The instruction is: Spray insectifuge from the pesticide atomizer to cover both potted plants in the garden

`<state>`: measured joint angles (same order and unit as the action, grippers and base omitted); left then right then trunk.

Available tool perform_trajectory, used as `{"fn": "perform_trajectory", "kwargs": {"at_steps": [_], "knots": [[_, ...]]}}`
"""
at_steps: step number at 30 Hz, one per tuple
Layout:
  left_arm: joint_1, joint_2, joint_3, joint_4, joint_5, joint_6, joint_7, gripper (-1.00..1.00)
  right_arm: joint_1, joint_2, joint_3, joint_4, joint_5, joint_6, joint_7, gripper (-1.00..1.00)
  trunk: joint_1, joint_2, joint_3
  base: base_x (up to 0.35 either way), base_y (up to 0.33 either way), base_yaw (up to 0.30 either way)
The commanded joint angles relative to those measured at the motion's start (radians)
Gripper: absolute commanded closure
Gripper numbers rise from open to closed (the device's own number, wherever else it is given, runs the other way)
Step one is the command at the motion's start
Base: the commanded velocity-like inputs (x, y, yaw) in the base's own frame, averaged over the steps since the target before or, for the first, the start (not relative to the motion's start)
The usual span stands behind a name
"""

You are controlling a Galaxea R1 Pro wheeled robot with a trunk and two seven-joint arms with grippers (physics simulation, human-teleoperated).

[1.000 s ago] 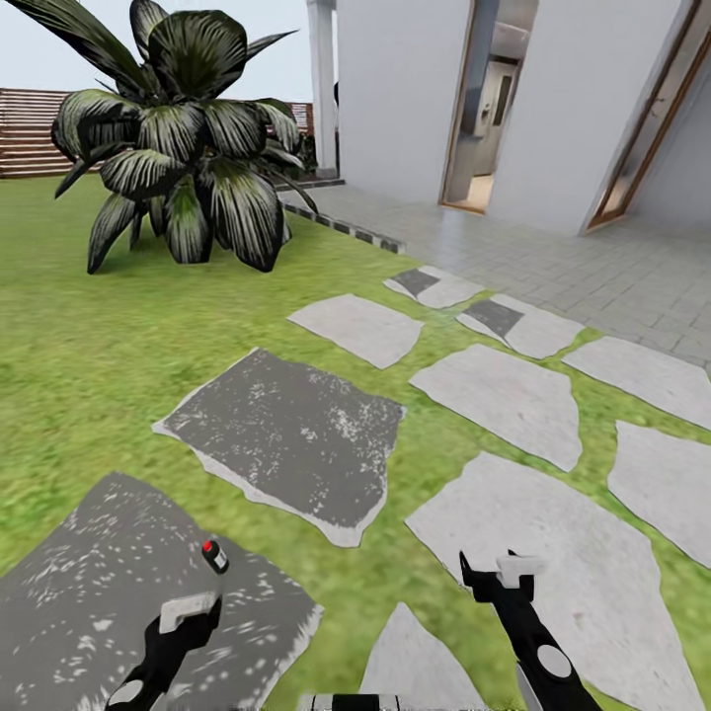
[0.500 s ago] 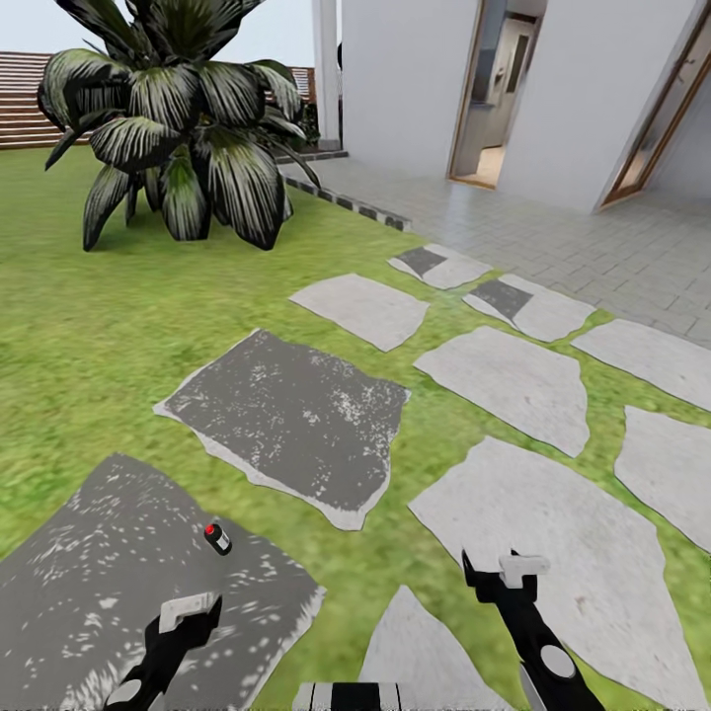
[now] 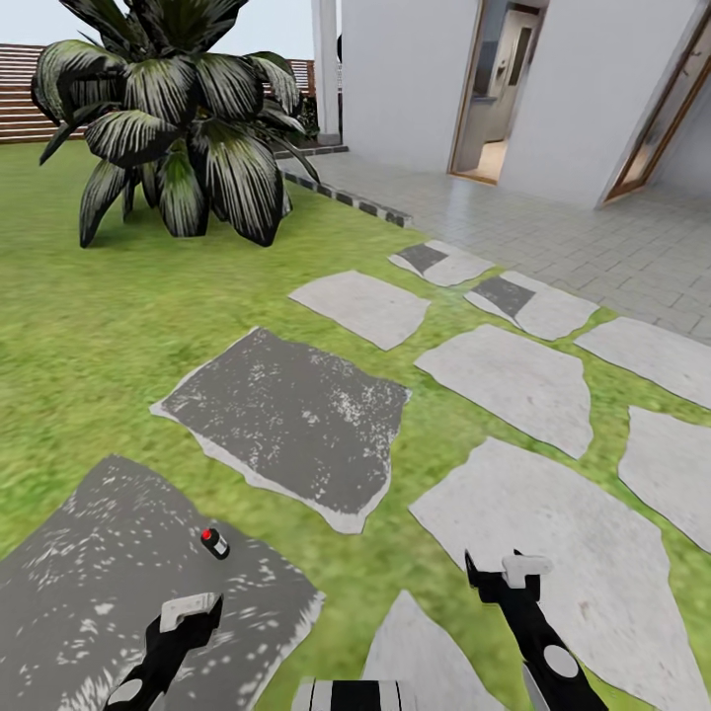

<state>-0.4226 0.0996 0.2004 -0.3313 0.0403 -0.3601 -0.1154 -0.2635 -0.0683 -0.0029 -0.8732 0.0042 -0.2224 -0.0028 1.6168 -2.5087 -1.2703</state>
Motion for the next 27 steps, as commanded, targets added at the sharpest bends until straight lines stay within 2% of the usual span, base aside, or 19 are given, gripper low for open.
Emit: {"fn": "perform_trajectory", "kwargs": {"at_steps": [1,18,27], "knots": [[-0.001,0.0,0.007,0.001,0.004,-0.002,-0.01,-1.0,0.0,0.0,0.0,0.0,0.0,-0.003,0.0,-1.0,0.0,0.0,-0.001,0.287,0.0,0.0],[-0.001,0.0,0.007,0.001,0.005,-0.002,-0.01,-1.0,0.0,0.001,0.0,0.0,0.0,-0.002,0.0,-1.0,0.0,0.0,-0.001,0.138,0.0,0.0],[0.0,0.0,0.007,0.0,0.004,-0.002,-0.01,-1.0,0.0,0.001,0.0,0.002,0.001,-0.003,0.0,-1.0,0.0,0.0,-0.001,0.027,0.0,0.0]]}}
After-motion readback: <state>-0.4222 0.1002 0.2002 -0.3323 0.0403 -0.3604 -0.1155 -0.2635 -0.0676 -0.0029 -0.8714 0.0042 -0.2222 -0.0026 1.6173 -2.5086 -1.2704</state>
